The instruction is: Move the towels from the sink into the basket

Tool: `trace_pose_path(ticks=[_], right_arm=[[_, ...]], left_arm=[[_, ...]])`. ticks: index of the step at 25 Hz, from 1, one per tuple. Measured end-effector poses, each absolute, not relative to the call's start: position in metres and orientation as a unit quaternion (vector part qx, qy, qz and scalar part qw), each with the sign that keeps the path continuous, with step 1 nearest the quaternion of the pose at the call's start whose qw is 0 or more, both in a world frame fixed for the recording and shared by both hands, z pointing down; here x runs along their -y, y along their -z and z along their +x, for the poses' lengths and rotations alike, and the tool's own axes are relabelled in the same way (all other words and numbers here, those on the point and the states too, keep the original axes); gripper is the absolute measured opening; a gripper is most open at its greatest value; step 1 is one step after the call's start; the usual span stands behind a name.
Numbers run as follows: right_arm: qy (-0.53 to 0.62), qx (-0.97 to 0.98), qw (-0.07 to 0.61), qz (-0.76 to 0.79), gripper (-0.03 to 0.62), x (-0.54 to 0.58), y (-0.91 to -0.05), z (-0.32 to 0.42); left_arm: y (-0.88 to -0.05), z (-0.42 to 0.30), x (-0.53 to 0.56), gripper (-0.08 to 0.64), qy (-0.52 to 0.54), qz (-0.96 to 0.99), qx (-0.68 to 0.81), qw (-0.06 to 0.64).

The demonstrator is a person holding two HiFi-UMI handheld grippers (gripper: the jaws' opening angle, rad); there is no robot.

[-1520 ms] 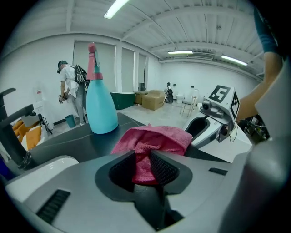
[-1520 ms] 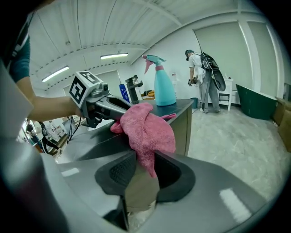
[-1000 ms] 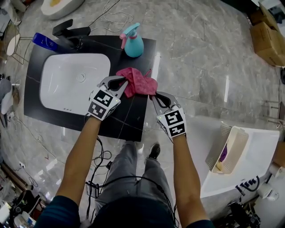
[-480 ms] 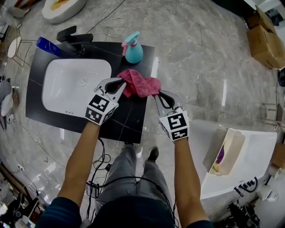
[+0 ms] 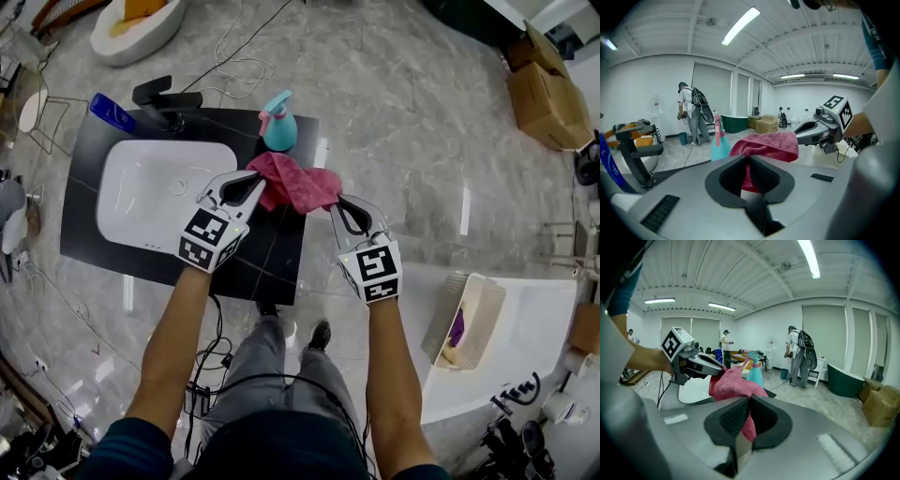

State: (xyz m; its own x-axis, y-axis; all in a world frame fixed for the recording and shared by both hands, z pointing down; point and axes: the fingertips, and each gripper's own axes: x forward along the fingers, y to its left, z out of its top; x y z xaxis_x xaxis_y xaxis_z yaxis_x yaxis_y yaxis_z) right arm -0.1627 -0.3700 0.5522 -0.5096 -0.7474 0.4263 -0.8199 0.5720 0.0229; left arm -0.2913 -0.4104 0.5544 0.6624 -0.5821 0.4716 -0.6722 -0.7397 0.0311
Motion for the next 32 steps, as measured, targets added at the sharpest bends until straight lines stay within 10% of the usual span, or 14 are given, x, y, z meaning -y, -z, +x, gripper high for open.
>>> trace_pose_path(ticks=[32], right_arm=[[-0.016, 0.789, 0.164, 0.591, 0.018, 0.315, -0.363, -0.076]], left_arm=[[-0.371, -0.209, 0.38, 0.029, -0.142, 0.96, 0.239, -0.008]])
